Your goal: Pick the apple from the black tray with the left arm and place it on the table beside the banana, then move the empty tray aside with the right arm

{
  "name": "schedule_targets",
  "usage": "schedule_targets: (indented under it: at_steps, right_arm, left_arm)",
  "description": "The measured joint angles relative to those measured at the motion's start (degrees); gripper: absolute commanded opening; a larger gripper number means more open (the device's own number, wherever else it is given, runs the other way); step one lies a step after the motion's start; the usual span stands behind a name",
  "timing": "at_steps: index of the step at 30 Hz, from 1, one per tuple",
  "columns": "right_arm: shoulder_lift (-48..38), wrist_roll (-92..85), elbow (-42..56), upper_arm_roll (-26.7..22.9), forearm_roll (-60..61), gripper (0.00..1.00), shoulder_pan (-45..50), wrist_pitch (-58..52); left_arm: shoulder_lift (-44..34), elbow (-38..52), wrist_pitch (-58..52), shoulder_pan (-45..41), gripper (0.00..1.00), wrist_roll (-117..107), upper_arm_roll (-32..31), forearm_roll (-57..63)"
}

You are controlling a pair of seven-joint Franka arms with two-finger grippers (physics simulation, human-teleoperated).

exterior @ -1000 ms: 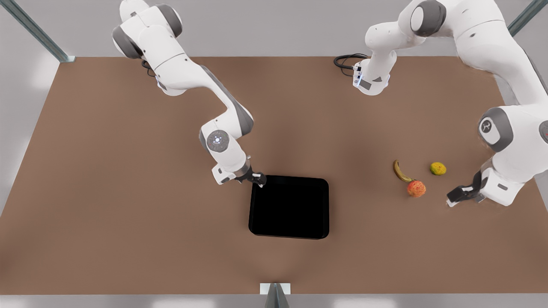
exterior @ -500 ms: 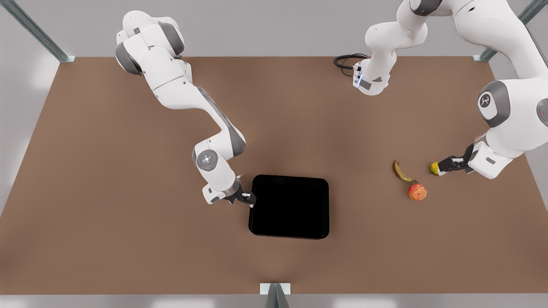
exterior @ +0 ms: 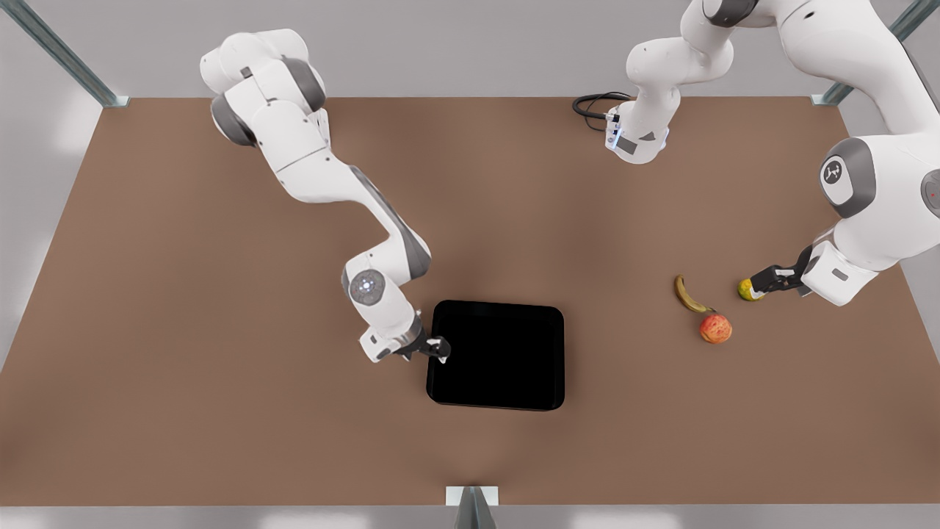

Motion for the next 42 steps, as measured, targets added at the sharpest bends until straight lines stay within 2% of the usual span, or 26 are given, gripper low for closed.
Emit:
schedule_targets:
  at_steps: [3,5,6,7,8,11,14,17,21,26,28,33,35,42]
  right_arm:
    - [1.0,-0.5,0.8,0.0,0.0,1.00,0.2,0.0]
    - [1.4,-0.8,0.8,0.0,0.0,0.96,0.3,0.0]
    - [1.7,-0.9,0.7,0.0,0.0,0.90,0.3,0.0]
    - [1.9,-1.1,0.7,0.0,0.0,0.67,0.3,0.0]
    - [2.0,-1.4,0.7,0.1,0.1,0.55,0.3,0.1]
    - [2.1,-2.7,0.7,0.0,0.8,0.32,0.2,0.2]
    - [2.0,-3.4,0.8,0.0,0.7,0.19,0.2,0.3]
    - [1.7,-3.7,0.8,0.3,0.7,0.15,0.2,0.2]
    - [-2.9,-4.1,0.7,1.0,0.8,0.15,0.0,-1.7]
    - [-14.3,-5.4,0.4,0.5,0.8,0.15,-1.8,-14.6]
    - [-18.9,-6.7,0.3,-2.3,0.8,0.14,-2.1,-21.8]
    - [-25.6,-13.3,0.5,-14.8,2.6,0.14,-4.3,-38.6]
    - [-26.7,-16.9,0.6,-16.5,3.7,0.13,-8.3,-43.5]
    - [-26.7,-31.0,0.7,-16.5,4.1,0.11,-19.8,-53.2]
  left_arm:
    - [0.0,0.0,-0.1,0.0,1.00,0.2,0.0,0.0]
    - [0.0,0.0,-0.1,0.0,1.00,0.3,0.0,0.1]
    - [0.0,0.0,-0.1,0.0,1.00,0.3,0.0,0.1]
    - [0.0,0.0,-0.1,0.0,1.00,0.4,0.0,0.1]
    - [-0.2,0.0,-0.1,0.0,1.00,0.4,0.0,0.2]
    - [-0.7,0.0,-0.3,-0.1,1.00,0.5,-0.1,0.1]
    - [-1.1,0.1,-0.6,-0.1,1.00,0.6,-0.1,0.0]
    - [-1.1,0.2,-0.7,-0.1,1.00,0.6,-0.1,0.1]
    - [-1.0,0.6,-0.8,-0.2,1.00,0.7,-0.2,0.1]
    - [-0.5,0.6,-0.3,-0.2,1.00,0.7,-0.2,0.2]
    - [-0.6,0.8,-0.1,-0.2,1.00,0.8,-0.2,0.1]
    - [-1.0,2.0,-0.6,-1.0,1.00,0.5,-1.3,0.0]
    - [-0.5,2.8,-0.7,-1.6,1.00,0.3,-1.4,0.1]
    - [0.0,4.4,-0.8,-2.1,1.00,-0.2,-1.6,0.0]
